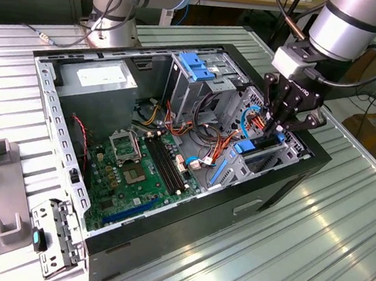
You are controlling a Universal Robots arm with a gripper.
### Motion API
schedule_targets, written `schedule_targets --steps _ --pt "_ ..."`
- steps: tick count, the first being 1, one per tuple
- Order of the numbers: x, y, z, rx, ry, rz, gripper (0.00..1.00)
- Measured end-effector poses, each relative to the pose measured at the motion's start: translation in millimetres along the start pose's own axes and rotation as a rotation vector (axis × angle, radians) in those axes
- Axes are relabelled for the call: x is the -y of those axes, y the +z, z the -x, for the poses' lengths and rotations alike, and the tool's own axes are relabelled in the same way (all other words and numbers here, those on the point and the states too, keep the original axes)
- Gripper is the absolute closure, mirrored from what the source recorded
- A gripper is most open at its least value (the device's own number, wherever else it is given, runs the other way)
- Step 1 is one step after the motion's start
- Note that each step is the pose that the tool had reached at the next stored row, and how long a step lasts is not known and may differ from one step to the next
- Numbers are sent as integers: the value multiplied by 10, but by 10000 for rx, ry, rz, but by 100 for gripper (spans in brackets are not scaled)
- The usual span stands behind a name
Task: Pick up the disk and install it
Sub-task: 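Insert the first disk wire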
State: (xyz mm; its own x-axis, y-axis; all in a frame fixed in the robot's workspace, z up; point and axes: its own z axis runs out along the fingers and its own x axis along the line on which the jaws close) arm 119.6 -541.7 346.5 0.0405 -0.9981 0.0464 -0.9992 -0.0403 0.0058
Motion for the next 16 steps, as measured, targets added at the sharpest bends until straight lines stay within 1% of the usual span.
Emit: schedule_targets --steps 5,16 --pt "0 -7 -1 -2 102 6 83" --pt "-1 0 -21 0 146 8 83"
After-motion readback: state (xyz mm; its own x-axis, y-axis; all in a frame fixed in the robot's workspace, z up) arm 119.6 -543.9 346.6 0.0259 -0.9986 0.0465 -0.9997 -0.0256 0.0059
